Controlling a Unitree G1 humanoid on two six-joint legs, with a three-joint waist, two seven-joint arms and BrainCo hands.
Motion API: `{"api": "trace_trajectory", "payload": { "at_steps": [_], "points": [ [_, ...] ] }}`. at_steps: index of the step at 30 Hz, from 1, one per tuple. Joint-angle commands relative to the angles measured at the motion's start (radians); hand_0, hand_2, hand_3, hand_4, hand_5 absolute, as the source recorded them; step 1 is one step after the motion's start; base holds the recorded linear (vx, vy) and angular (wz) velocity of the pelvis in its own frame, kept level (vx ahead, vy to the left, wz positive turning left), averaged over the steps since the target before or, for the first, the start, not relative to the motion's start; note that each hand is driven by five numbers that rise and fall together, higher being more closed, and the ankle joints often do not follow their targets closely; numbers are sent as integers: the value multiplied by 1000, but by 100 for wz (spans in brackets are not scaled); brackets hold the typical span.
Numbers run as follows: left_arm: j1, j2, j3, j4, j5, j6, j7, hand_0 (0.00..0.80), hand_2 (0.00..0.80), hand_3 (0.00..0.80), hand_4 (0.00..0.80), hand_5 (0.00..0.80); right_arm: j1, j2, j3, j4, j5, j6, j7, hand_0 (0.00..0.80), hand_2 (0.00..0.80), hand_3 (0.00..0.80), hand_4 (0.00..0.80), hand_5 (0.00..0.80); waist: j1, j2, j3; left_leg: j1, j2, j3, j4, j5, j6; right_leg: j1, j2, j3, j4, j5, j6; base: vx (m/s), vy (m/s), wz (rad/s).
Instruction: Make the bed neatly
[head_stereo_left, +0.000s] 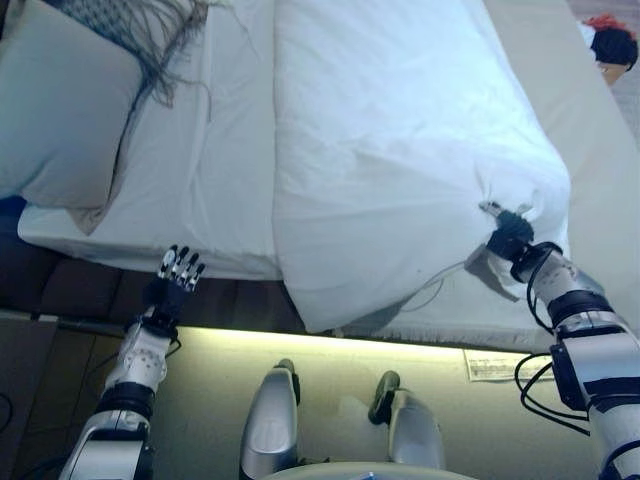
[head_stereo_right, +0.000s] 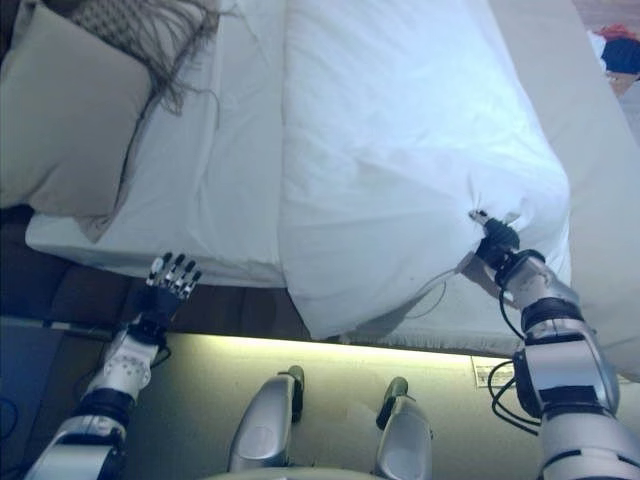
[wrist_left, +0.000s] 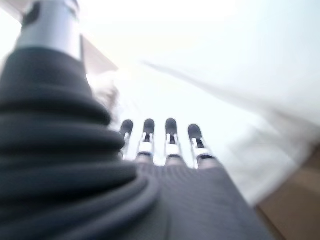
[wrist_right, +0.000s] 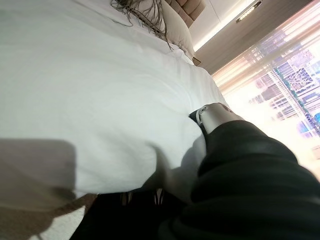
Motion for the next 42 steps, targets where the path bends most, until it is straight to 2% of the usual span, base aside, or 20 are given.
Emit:
{"api": "trace_trajectory", "payload": {
  "at_steps": [1, 3, 8, 14, 21, 22, 28, 36, 42],
  "points": [
    [-95, 24, -71, 6, -58, -12, 53, 0, 0, 0, 0, 0, -77, 11, -14, -37, 24, -50, 64, 800, 800, 800, 800, 800, -19, -26, -62, 75, 47, 6, -144, 93, -55, 78, -17, -2, -71, -27, 19, 92, -5, -7],
    [-118, 14, -81, 14, -84, 10, 61, 0, 0, 0, 0, 0, -79, 18, -4, -43, 26, -47, 59, 800, 800, 800, 800, 800, -25, -26, -70, 101, 48, 13, -175, 104, -60, 103, -8, -7, -102, -20, 21, 85, -7, -10],
    [-152, -65, -147, 87, -118, 123, 98, 0, 0, 0, 0, 0, -105, 57, 38, -57, 35, -51, 31, 800, 800, 800, 800, 800, -40, -40, -89, 153, 53, 29, -245, 126, -69, 150, 15, -15, -168, -5, 26, 66, -46, -6],
    [-119, -168, -189, 164, -225, 217, 142, 0, 0, 0, 0, 0, -150, 77, 70, -107, 79, -55, -7, 800, 800, 800, 800, 800, -45, -60, -67, 146, 66, 35, -239, 126, -74, 148, 33, -15, -175, -2, 19, 2, -75, -4],
    [-88, -299, -184, 262, -423, 358, 225, 0, 0, 0, 0, 0, -241, 99, 116, -169, 197, -109, -52, 800, 800, 800, 800, 800, -39, -116, -12, 72, 86, 29, -199, 123, -74, 95, 65, -18, -152, -4, 5, -89, -144, -5],
    [-82, -314, -178, 272, -449, 379, 241, 0, 0, 0, 0, 0, -250, 99, 117, -180, 214, -115, -54, 800, 800, 800, 800, 800, -37, -122, -8, 70, 95, 19, -186, 95, -83, 98, 74, -11, -142, -27, 11, 3, -181, -2],
    [-64, -365, -189, 285, -555, 469, 357, 0, 0, 0, 0, 0, -300, 113, 136, -254, 269, -166, -67, 800, 800, 800, 800, 800, -25, -164, 18, 23, 113, 8, -158, 89, -87, 75, 90, -20, -135, -24, 7, -44, -141, 1],
    [-43, -409, -238, 277, -673, 496, 468, 0, 0, 0, 0, 0, -359, 141, 153, -315, 320, -203, -67, 800, 800, 800, 800, 800, -14, -185, 32, 20, 123, 10, -156, 87, -95, 93, 100, -25, -163, -11, 10, -17, -84, 0],
    [-71, -422, -302, 225, -785, 489, 440, 0, 0, 0, 0, 0, -348, 180, 174, -458, 349, -232, -71, 800, 800, 800, 800, 800, -34, -186, 40, -1, 136, 14, -105, 72, -100, 81, 97, -12, -136, -20, 5, 0, -7, 0]
  ]
}}
